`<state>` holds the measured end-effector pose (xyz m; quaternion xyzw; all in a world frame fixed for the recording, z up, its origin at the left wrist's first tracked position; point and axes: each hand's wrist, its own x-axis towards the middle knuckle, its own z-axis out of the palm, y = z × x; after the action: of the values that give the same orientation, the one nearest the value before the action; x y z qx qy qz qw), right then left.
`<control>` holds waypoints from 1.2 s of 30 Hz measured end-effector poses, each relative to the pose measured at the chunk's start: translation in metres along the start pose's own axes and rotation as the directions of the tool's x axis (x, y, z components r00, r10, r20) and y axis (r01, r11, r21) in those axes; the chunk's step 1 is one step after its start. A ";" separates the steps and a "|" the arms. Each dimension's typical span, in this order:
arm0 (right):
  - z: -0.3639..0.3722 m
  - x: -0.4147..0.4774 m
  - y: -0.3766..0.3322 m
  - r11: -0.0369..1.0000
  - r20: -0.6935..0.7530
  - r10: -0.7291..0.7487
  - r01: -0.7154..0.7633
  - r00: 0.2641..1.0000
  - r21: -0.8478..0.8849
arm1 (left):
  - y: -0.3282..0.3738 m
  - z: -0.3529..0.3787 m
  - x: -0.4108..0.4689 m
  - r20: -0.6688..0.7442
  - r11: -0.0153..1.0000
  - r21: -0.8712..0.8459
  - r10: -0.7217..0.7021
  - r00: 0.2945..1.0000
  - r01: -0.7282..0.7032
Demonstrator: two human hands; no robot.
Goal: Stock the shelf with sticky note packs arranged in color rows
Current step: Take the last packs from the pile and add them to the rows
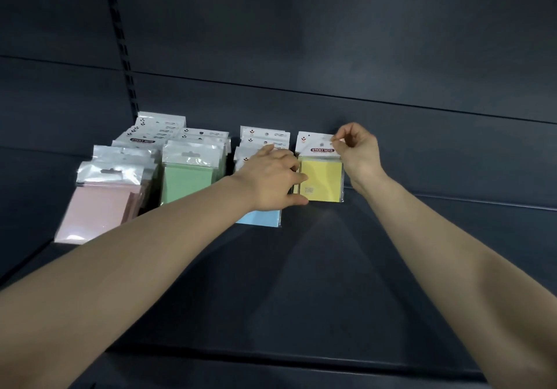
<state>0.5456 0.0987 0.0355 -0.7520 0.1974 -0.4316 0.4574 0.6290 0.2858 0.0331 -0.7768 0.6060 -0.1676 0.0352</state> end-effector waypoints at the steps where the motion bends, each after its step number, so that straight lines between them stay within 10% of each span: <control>1: -0.001 0.001 0.002 0.998 0.020 -0.024 0.025 1.000 -0.054 | 0.000 0.001 0.001 0.002 1.000 0.004 -0.007 1.000 0.007; 8: -0.023 0.002 -0.021 0.922 0.403 0.060 0.104 0.913 -0.373 | 0.002 0.002 0.004 0.025 1.000 0.015 -0.024 0.999 0.023; 17: -0.010 -0.010 -0.006 0.806 0.164 -0.265 0.312 0.950 -0.503 | 0.006 0.000 0.006 0.028 0.997 0.029 -0.075 0.997 0.074; 20: -0.031 -0.014 -0.005 0.833 0.042 -0.050 0.065 0.998 -0.550 | 0.008 -0.002 0.010 0.060 0.997 0.037 -0.072 0.996 0.069; 23: -0.041 -0.025 -0.004 0.847 0.235 0.384 -0.240 0.893 -0.475 | 0.011 -0.003 0.015 0.091 0.997 0.033 -0.068 0.994 0.065; 36: -0.036 -0.032 0.009 0.803 0.117 0.148 -0.050 0.982 -0.594 | 0.012 -0.012 0.045 -0.267 0.967 -0.193 -0.217 0.939 0.168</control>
<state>0.4986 0.0976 0.0201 -0.8769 0.3236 -0.2640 0.2380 0.6240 0.2421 0.0510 -0.8003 0.5374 -0.2293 -0.1345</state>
